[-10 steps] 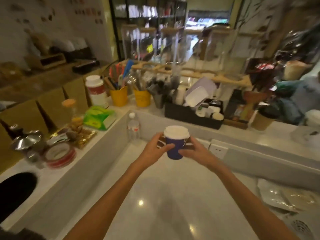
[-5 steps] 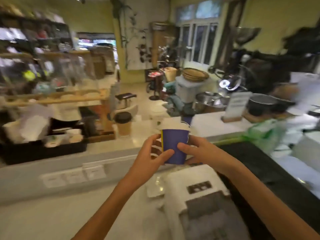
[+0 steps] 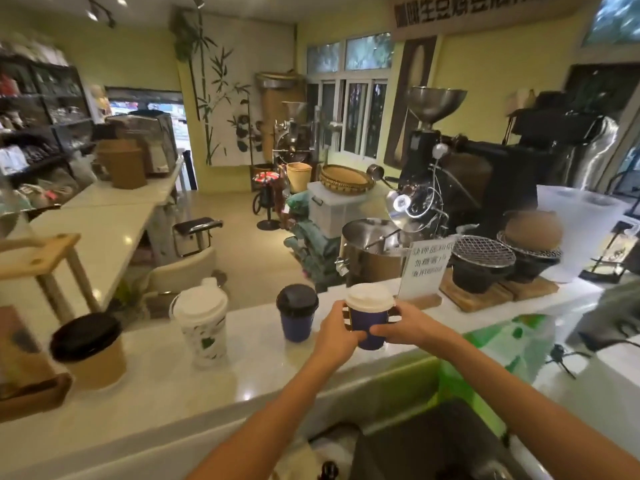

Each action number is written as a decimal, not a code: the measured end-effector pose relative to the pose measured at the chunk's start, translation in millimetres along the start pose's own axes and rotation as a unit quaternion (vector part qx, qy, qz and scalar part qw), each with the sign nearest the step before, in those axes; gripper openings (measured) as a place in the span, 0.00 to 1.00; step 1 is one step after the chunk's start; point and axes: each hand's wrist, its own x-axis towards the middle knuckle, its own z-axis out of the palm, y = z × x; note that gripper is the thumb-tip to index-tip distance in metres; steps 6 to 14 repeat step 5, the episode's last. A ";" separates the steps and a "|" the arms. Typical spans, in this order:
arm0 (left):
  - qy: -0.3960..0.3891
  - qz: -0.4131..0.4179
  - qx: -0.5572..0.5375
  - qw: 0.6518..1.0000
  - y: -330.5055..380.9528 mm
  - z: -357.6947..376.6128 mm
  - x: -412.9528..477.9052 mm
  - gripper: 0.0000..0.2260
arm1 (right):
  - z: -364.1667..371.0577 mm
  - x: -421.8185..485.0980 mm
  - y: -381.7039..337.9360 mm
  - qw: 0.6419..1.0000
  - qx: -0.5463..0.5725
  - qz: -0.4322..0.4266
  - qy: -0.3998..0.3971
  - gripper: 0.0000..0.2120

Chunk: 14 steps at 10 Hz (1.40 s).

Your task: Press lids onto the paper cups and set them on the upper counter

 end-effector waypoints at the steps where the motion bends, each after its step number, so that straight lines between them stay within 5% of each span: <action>1: 0.012 0.008 0.008 1.000 -12.5 7.7 59.9 0.28 | -11.0 53.0 20.4 0.999 0.024 -0.011 0.028 0.30; 3: 0.037 0.026 -0.015 0.999 -37.7 20.2 110.3 0.30 | -7.4 115.3 58.6 0.996 0.045 -0.034 0.072 0.35; 5: 0.023 0.002 0.035 0.999 -45.9 30.4 99.8 0.34 | 0.1 115.7 70.3 0.999 -0.020 0.023 0.026 0.39; 14: 0.023 0.002 0.035 0.999 -45.9 30.4 99.8 0.34 | 0.1 115.7 70.3 0.999 -0.020 0.023 0.026 0.39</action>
